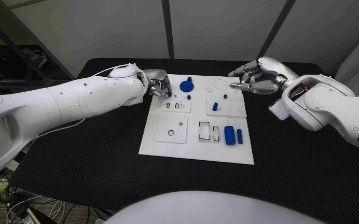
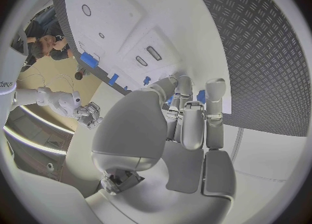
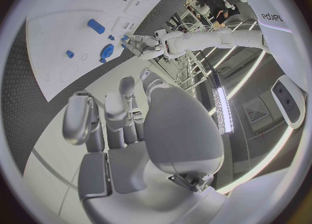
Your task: Assemble the parts on the task board
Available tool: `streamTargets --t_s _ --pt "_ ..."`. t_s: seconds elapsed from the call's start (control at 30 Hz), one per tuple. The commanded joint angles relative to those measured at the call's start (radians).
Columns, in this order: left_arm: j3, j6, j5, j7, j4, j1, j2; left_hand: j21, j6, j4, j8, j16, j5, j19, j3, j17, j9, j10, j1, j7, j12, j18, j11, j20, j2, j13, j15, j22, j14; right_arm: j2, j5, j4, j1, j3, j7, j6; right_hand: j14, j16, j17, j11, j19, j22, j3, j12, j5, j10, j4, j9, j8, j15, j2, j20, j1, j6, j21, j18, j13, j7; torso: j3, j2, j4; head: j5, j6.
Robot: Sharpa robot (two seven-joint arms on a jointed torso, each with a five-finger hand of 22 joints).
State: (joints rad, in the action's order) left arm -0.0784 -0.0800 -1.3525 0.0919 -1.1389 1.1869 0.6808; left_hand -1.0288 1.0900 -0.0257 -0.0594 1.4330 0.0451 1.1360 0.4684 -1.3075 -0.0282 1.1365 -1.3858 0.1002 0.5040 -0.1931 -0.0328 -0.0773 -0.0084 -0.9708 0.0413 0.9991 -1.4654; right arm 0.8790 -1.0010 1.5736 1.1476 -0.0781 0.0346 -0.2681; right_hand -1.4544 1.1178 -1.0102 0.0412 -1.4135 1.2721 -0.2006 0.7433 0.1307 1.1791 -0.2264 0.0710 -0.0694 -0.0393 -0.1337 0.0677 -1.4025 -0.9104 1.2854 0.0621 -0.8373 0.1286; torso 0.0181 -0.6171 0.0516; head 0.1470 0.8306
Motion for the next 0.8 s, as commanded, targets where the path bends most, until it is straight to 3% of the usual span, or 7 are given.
streamTargets --t_s 0.03,0.17,0.47,0.63,0.8 --pt "-0.002 -0.003 0.001 -0.006 -0.002 -0.002 0.000 -0.008 0.021 0.060 -0.009 0.005 0.003 0.003 0.072 -0.065 -0.235 -0.002 0.005 0.010 0.008 0.044 0.000 -0.001 0.011 -0.002 -0.009 0.004 -0.038 -0.001 -0.001 0.001 0.002 -0.001 0.010 0.005 -0.004 -0.006 0.001 -0.002 -0.006 0.000 -0.001 0.002 0.004 0.005 -0.007 -0.001 0.003 0.000 -0.002 0.002 0.009 -0.007 -0.004 0.011 0.001 -0.002 0.0001 0.000 0.0000 0.000 -0.001" --pt "-0.002 -0.001 0.001 -0.005 -0.004 -0.002 0.000 -0.012 0.020 0.071 -0.008 0.005 0.003 0.006 0.097 -0.065 -0.230 -0.006 0.008 0.010 0.014 0.045 0.000 -0.001 0.011 -0.004 -0.008 0.010 -0.038 -0.001 -0.001 0.000 0.002 -0.001 0.011 0.005 -0.004 -0.007 0.001 -0.002 -0.006 0.000 -0.001 0.002 0.004 0.005 -0.008 -0.001 0.003 0.000 -0.002 0.002 0.010 -0.007 -0.005 0.011 0.002 -0.002 0.0001 0.000 0.0003 -0.001 -0.001" --pt "-0.002 0.016 0.001 0.005 -0.011 -0.002 0.002 -0.020 0.019 0.113 -0.010 0.010 0.003 0.008 0.231 -0.069 -0.209 -0.018 0.033 0.013 0.036 0.046 -0.003 -0.002 -0.021 -0.008 -0.010 0.022 -0.041 -0.001 -0.001 0.000 0.002 -0.001 0.012 0.007 -0.004 -0.007 0.001 -0.002 -0.006 0.000 -0.001 0.002 0.004 0.005 -0.008 -0.001 0.003 0.000 -0.002 0.002 0.010 -0.007 -0.005 0.011 0.002 -0.002 0.0000 0.000 0.0006 -0.001 -0.001" --pt "-0.002 0.026 0.001 0.013 -0.012 -0.002 0.001 -0.026 0.030 0.122 -0.016 0.015 0.002 0.009 0.310 -0.075 -0.209 -0.007 0.059 0.010 0.079 0.046 0.000 -0.001 -0.039 -0.027 -0.009 0.031 -0.043 -0.001 -0.001 0.001 0.002 -0.001 0.013 0.008 -0.004 -0.007 0.001 -0.002 -0.006 0.000 0.000 0.001 0.004 0.004 -0.009 -0.001 0.003 0.000 -0.003 0.002 0.012 -0.007 -0.005 0.011 0.003 -0.002 0.0000 0.000 -0.0002 -0.001 0.000" --pt "-0.002 0.021 0.001 0.016 -0.013 -0.002 0.000 -0.032 0.039 0.121 -0.022 0.020 0.004 0.012 0.345 -0.081 -0.212 0.012 0.080 0.006 0.129 0.046 0.003 0.001 -0.051 -0.052 -0.006 0.039 -0.046 -0.001 -0.001 0.002 0.002 -0.001 0.013 0.008 -0.004 -0.007 0.001 -0.002 -0.006 0.000 0.000 0.001 0.004 0.004 -0.009 -0.001 0.003 0.000 -0.003 0.002 0.012 -0.007 -0.005 0.011 0.003 -0.002 0.0000 -0.001 0.0005 -0.001 0.000"
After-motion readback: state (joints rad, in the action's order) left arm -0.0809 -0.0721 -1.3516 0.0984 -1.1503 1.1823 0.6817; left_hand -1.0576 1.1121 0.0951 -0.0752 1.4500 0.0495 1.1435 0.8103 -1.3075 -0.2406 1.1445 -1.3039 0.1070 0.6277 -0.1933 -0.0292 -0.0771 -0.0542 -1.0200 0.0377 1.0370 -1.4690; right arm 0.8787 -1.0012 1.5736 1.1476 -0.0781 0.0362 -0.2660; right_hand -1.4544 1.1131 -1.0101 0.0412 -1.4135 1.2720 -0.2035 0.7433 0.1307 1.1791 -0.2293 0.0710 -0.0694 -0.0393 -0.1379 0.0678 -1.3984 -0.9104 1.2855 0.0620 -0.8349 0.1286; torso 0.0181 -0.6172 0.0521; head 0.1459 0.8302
